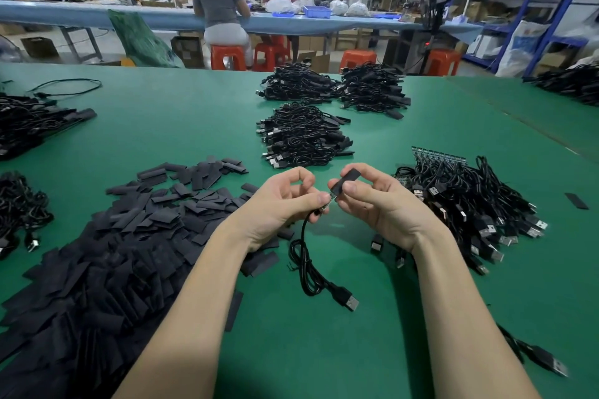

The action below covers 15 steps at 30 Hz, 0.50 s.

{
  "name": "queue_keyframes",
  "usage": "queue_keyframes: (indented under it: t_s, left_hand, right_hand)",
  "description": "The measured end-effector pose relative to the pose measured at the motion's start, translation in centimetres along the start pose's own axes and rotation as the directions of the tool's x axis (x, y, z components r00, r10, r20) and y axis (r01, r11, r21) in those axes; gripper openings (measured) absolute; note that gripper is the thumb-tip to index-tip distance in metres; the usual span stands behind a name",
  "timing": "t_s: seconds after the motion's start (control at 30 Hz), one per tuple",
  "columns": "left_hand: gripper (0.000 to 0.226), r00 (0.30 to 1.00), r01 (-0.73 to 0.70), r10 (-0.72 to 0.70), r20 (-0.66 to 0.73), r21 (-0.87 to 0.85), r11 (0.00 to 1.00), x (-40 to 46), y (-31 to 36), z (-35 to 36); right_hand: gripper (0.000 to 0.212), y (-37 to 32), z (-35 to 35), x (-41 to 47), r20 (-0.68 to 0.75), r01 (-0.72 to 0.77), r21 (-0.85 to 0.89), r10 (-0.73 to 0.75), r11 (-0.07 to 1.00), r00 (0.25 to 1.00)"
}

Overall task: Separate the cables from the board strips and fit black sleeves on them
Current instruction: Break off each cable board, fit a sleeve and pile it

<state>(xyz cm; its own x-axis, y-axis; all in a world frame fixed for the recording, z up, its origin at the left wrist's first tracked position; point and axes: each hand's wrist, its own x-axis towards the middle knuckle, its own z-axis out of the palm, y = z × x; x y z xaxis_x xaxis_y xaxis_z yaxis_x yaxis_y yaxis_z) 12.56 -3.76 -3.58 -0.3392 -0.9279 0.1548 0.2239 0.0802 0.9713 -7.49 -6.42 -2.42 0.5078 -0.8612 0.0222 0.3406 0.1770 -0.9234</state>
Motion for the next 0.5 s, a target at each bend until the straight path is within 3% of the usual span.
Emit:
queue_keyframes:
  t_s: [0.13,0.33,0.5]
  left_hand:
    - [0.028,1.0,0.001,-0.002,0.024,0.036,0.999,-0.1,0.11,-0.13]
    - [0.028,0.998,-0.004,0.002,0.057,0.037,0.999,0.04,0.28,0.04]
    - [0.026,0.998,0.006,0.0,-0.067,0.096,0.995,0.38,-0.11,0.26]
  right_hand:
    - [0.018,-0.05,0.05,0.01,-0.006,-0.018,0.009,0.018,1.0,1.0]
    - [0.015,-0.24,-0.07,-0.25,0.093,-0.056,-0.016,0.058,0.998,0.994]
    - [0.016,0.42,0.04,0.59,-0.073,0.066,0.045,-0.062,0.997,0.995]
